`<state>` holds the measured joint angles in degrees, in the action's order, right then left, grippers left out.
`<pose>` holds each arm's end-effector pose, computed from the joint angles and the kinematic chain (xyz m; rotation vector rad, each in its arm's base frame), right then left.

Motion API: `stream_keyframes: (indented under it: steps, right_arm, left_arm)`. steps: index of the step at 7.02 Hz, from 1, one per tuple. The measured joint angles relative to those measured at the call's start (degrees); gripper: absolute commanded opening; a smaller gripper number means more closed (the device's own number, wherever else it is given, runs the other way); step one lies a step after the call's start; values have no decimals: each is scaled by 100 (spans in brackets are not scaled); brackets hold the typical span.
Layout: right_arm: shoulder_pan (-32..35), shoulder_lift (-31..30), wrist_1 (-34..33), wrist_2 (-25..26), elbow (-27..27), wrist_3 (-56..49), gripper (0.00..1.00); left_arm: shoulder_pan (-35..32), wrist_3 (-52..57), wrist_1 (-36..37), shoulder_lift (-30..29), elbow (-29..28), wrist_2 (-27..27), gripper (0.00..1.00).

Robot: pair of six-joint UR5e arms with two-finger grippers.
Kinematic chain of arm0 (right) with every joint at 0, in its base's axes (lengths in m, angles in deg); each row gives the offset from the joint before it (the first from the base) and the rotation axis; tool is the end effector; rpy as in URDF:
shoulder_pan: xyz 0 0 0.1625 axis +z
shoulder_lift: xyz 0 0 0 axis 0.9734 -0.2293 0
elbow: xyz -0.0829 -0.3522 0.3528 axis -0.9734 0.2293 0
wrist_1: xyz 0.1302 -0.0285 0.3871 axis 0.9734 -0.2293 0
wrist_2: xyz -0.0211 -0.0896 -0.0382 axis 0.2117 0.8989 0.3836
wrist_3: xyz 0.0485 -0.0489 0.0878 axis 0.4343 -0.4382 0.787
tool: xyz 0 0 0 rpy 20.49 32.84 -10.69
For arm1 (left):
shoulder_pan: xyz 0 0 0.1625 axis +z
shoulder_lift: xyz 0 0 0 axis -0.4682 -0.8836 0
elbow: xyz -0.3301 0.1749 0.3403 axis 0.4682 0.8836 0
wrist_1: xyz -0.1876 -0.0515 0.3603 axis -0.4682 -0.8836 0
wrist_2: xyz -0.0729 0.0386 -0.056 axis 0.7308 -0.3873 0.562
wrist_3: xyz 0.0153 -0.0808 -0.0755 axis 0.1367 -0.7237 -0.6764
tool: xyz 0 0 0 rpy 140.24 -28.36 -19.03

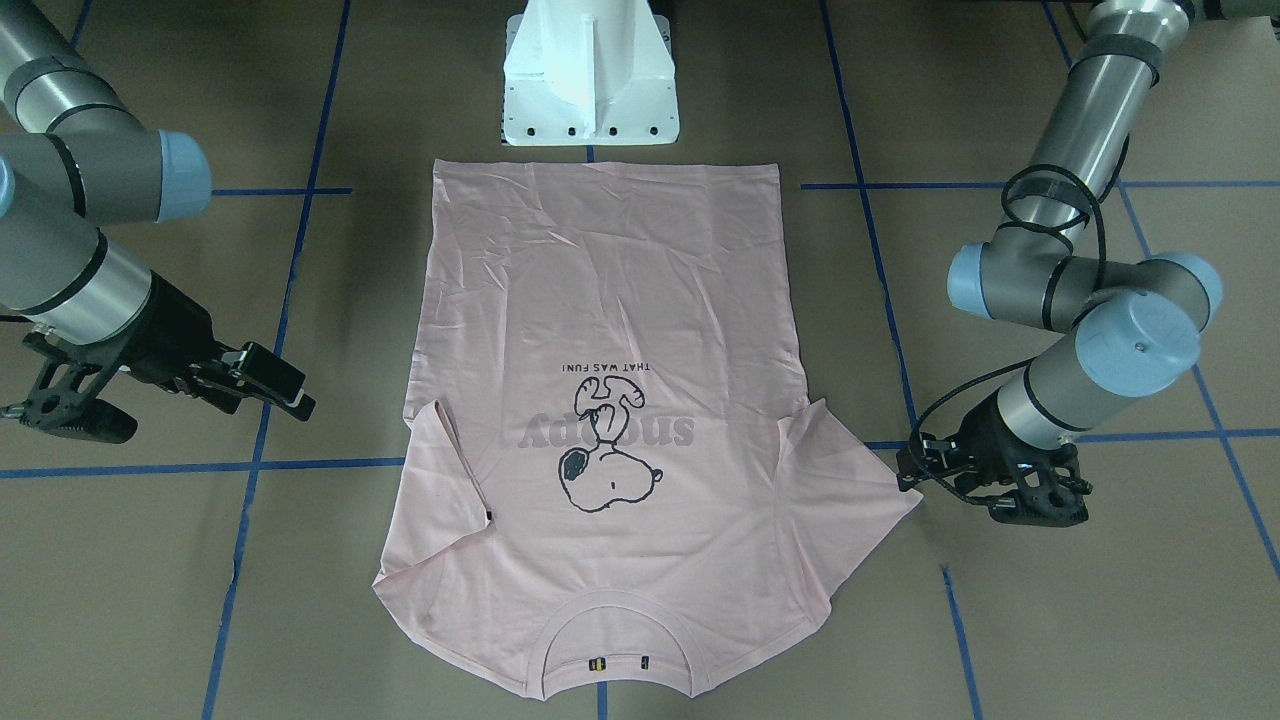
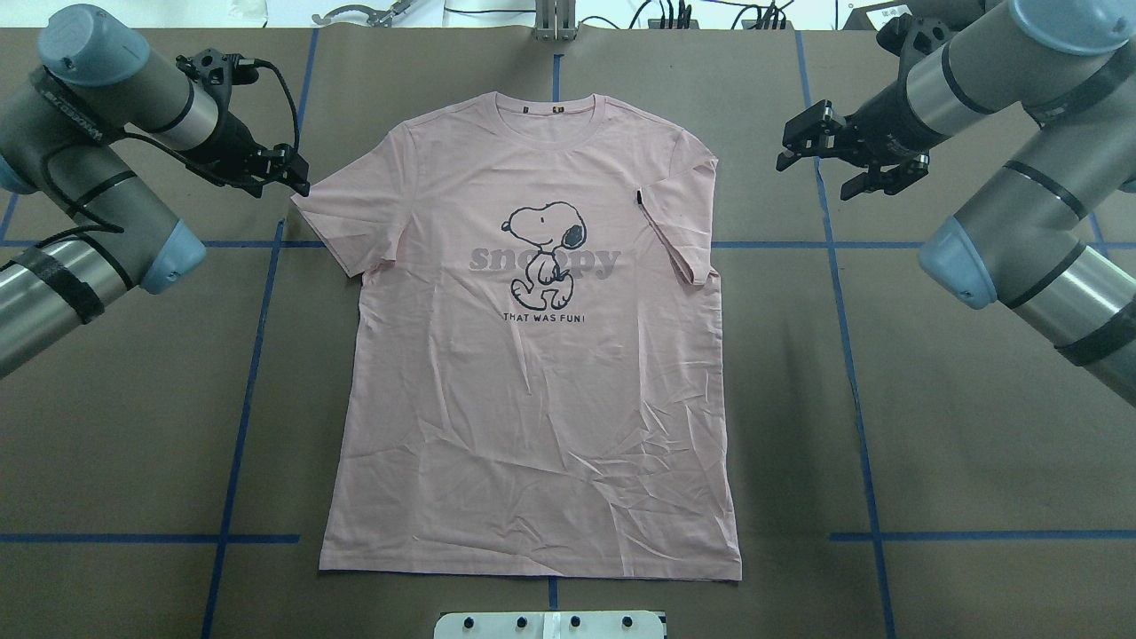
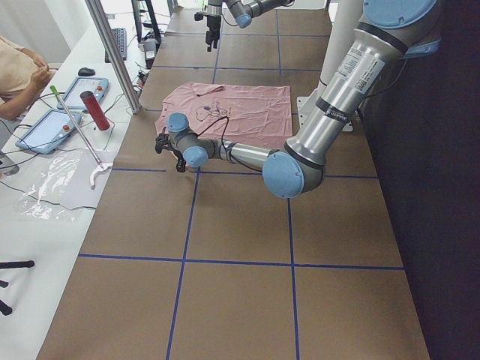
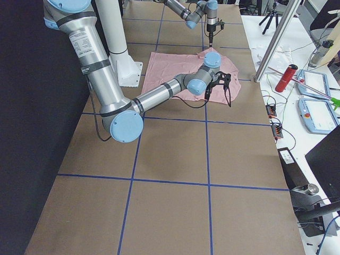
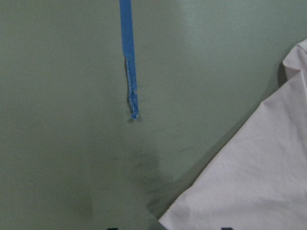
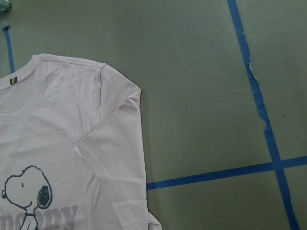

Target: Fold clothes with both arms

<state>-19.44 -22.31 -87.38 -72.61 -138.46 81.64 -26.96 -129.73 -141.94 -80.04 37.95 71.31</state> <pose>-0.3153 -0.6024 0.4323 -0.0021 -1.0847 0.2918 0.3989 -0.6844 0.5368 0.1693 0.9573 0.0242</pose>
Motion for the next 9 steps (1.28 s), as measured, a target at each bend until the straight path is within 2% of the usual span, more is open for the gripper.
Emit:
stream_keyframes:
  steps: [1, 2, 3, 4, 5, 9]
  right_arm:
    - [0, -2, 1, 1, -4, -2, 100]
    - [-3, -3, 3, 2, -8, -3, 100]
    - [-4, -2, 3, 2, -7, -3, 100]
    - [-2, 1, 6, 2, -5, -3, 100]
    - [-1, 4, 6, 2, -4, -3, 100]
    - [-11, 14, -1, 17, 12, -21, 100]
  left_arm:
    - [20, 0, -19, -33, -53, -6, 68]
    - [26, 0, -31, -98, -150, -11, 56]
    - [28, 0, -36, -155, -231, -13, 29]
    - [30, 0, -36, -182, -268, -14, 6]
    - [30, -1, -37, -191, -284, -14, 0]
    - [31, -69, -24, -226, -138, 3, 0]
